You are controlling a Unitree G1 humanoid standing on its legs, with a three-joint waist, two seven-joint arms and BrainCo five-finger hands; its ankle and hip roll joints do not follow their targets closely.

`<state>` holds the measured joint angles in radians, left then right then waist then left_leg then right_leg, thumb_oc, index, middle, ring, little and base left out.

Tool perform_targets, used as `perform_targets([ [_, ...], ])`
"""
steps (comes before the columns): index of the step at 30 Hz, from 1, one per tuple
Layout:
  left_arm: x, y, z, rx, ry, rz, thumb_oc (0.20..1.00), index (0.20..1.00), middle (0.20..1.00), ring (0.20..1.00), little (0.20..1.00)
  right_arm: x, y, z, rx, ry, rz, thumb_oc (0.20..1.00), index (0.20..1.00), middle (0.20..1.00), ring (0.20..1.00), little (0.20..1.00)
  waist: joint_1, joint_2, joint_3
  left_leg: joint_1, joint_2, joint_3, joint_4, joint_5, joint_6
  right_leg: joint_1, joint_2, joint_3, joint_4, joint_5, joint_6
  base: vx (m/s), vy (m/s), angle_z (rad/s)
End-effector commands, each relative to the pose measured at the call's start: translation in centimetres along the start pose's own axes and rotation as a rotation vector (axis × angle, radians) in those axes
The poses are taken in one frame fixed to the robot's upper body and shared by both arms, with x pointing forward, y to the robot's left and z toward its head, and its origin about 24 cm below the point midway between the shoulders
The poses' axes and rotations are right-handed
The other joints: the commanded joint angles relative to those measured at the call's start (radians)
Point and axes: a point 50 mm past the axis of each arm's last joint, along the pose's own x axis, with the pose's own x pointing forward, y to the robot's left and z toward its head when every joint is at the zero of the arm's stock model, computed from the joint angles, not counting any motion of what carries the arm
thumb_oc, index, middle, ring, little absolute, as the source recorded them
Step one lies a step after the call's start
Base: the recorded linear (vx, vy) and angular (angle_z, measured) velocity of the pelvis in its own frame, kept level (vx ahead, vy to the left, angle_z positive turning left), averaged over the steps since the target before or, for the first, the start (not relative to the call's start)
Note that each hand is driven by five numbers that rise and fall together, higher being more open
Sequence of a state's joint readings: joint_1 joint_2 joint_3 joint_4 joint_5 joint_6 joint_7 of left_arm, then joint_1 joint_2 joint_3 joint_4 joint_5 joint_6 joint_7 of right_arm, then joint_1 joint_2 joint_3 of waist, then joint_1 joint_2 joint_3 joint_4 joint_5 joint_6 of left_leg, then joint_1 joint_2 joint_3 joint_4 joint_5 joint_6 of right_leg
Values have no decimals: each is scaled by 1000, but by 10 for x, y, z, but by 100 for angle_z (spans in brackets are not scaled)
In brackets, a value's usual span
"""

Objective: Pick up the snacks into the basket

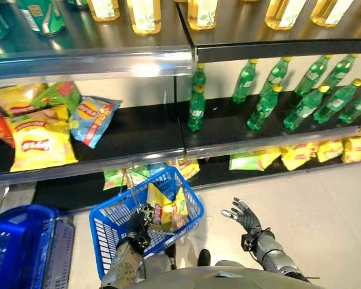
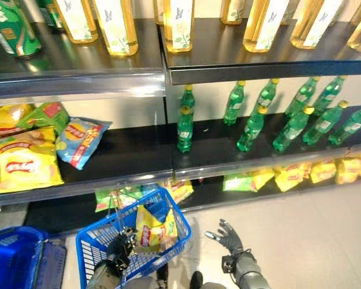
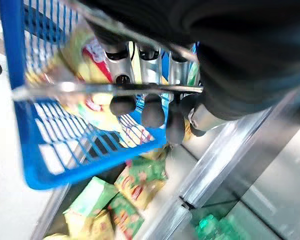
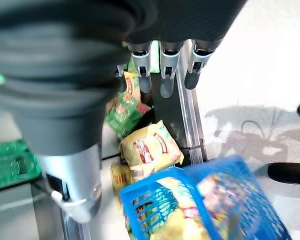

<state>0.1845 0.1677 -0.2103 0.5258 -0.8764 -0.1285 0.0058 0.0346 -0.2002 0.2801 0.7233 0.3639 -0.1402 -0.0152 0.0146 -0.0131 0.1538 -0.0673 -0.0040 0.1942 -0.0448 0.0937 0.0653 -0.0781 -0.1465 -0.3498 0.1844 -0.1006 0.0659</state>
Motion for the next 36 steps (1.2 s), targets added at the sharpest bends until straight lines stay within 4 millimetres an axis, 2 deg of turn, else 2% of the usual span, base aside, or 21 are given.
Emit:
perform_targets([
  [1, 8, -39, 47, 27, -218, -180, 200, 200, 200, 200, 200, 6, -4, 22, 18, -93, -31, 1000, 1000, 1000, 1000, 1000, 17, 7, -23, 11, 19, -16, -21, -4, -64, 36, -69, 45, -32, 146, 91, 39, -320, -9],
  [3, 9, -38, 47, 22, -217, -172, 200, 200, 200, 200, 200, 5, -6, 22, 17, -91, -47, 1000, 1000, 1000, 1000, 1000, 24, 8, -34, 24, 37, -24, -26, -17, -74, 47, -176, 56, -66, 232, 118, 55, -252, 14],
  [4, 9, -38, 47, 22, -217, -172, 200, 200, 200, 200, 200, 5, -6, 22, 17, -91, -47, 1000, 1000, 1000, 1000, 1000, 24, 8, -33, 25, 37, -24, -26, -17, -74, 48, -176, 56, -66, 232, 118, 70, -387, 16],
  [5, 10, -37, 49, 18, -223, -155, 200, 200, 200, 200, 200, 7, -5, 25, 20, -96, -54, 1000, 1000, 1000, 1000, 1000, 23, -3, -29, 31, 59, -36, -12, -29, -90, 58, -242, 118, -118, 298, 143, 58, -446, 16],
  [6, 11, -35, 51, 12, -232, -139, 200, 200, 200, 200, 200, 8, -5, 27, 13, -98, -50, 1000, 1000, 1000, 1000, 1000, 21, -13, -28, 29, 77, -42, -1, -32, -103, 58, -248, 169, -134, 306, 152, 58, -446, 12],
  [7, 11, -35, 51, 12, -232, -140, 200, 200, 200, 200, 200, 8, -5, 27, 13, -98, -50, 1000, 1000, 1000, 1000, 1000, 21, -13, -28, 29, 77, -42, -1, -32, -103, 58, -248, 169, -134, 306, 152, 37, -379, 4],
  [8, 13, -31, 57, -13, -255, -107, 200, 200, 200, 200, 200, 8, -2, 31, 5, -113, -35, 1000, 1000, 1000, 1000, 1000, 19, -26, -26, 38, 112, -47, 4, -29, -124, 46, -216, 230, -118, 267, 152, 71, -492, 15],
  [9, 15, -27, 63, -35, -281, -79, 200, 200, 200, 200, 200, 8, -2, 28, 3, -101, -33, 1000, 1000, 1000, 1000, 1000, 34, -43, -26, 55, 156, -41, 15, -23, -155, 59, -198, 175, -132, 240, 163, 86, -641, 18],
  [11, 14, -23, 61, -49, -279, -56, 200, 200, 200, 200, 200, 8, -5, 28, -8, -98, -35, 1000, 1000, 1000, 1000, 1000, 38, -45, -28, 51, 175, -47, 29, -22, -168, 87, -194, 135, -163, 240, 172, 49, -463, -19],
  [12, 16, -13, 62, -90, -292, 9, 200, 200, 200, 200, 200, 9, -7, 31, -8, -112, -34, 1000, 1000, 1000, 1000, 1000, 37, -32, -33, 39, 260, -59, 51, 60, -209, 107, -107, 144, -191, 188, 145, 18, -517, -17],
  [14, 19, -11, 63, -141, -300, 42, 200, 200, 200, 200, 200, 7, -11, 33, -14, -125, -35, 1000, 1000, 1000, 1000, 1000, 26, -20, -30, 2, 302, -75, 100, 142, -230, 140, -50, 113, -228, 169, 109, 0, -560, 23],
  [15, 20, -7, 65, -146, -310, 70, 200, 200, 200, 200, 200, 5, -15, 34, -17, -134, -38, 1000, 1000, 1000, 1000, 1000, 12, -16, -32, -9, 341, -44, 112, 217, -243, 158, -16, 100, -252, 164, 89, -1, -440, 36],
  [18, 21, -2, 63, -163, -304, 100, 200, 200, 200, 200, 200, 2, -20, 28, -21, -115, -51, 1000, 1000, 1000, 1000, 1000, -6, -11, -36, 1, 391, 20, 113, 281, -259, 177, 29, 94, -272, 140, 59, -2, -338, 45],
  [19, 21, 1, 63, -168, -307, 124, 200, 200, 200, 200, 200, 2, -22, 27, -29, -108, -54, 1000, 1000, 1000, 1000, 1000, -20, -13, -42, 1, 408, 99, 143, 286, -264, 177, 50, 86, -272, 123, 41, -46, -335, -3],
  [20, 21, 3, 62, -168, -310, 134, 200, 200, 200, 200, 200, 2, -23, 26, -34, -100, -58, 1000, 1000, 1000, 1000, 1000, -19, -14, -41, 2, 398, 124, 168, 268, -261, 181, 53, 84, -272, 118, 34, -71, -419, -14],
  [22, 21, 6, 63, -161, -315, 149, 200, 200, 200, 200, 200, 3, -26, 27, -41, -97, -62, 1000, 1000, 1000, 1000, 1000, -11, -20, -41, -16, 326, 125, 210, 206, -238, 178, 50, 78, -272, 121, 29, -71, -239, 3],
  [26, 21, 13, 55, -142, -284, 182, 200, 200, 200, 200, 200, 7, -25, 30, -38, -98, -59, 1000, 1000, 1000, 1000, 1000, 3, -49, -45, -32, 134, 148, 245, 4, -150, 156, 40, 83, -272, 146, 35, -49, -165, -15],
  [28, 21, 17, 46, -149, -251, 210, 200, 200, 200, 200, 200, 8, -23, 29, -35, -90, -53, 1000, 1000, 1000, 1000, 1000, 7, -48, -45, -26, 49, 115, 227, -61, -115, 152, 48, 89, -272, 155, 38, 0, -89, -5],
  [30, 20, 23, 35, -165, -217, 251, 200, 200, 200, 200, 200, 8, -21, 24, -19, -74, -57, 1000, 1000, 1000, 1000, 1000, 18, -35, -51, -12, -27, 52, 178, -77, -91, 151, 72, 97, -272, 160, 39, 43, -61, -4],
  [31, 19, 26, 30, -176, -201, 276, 200, 200, 200, 200, 200, 9, -19, 24, -10, -73, -56, 1000, 1000, 1000, 1000, 1000, 20, -29, -59, 2, -44, 39, 141, -76, -86, 149, 86, 97, -271, 165, 40, 62, -37, 3],
  [36, 17, 42, 26, -176, -175, 366, 200, 200, 200, 200, 200, 9, -13, 17, 67, -55, -88, 1000, 1000, 1000, 1000, 1000, 1, -37, -95, 72, -29, 34, 20, -44, -84, 154, 106, 79, -272, 151, 43, 53, -23, 3],
])
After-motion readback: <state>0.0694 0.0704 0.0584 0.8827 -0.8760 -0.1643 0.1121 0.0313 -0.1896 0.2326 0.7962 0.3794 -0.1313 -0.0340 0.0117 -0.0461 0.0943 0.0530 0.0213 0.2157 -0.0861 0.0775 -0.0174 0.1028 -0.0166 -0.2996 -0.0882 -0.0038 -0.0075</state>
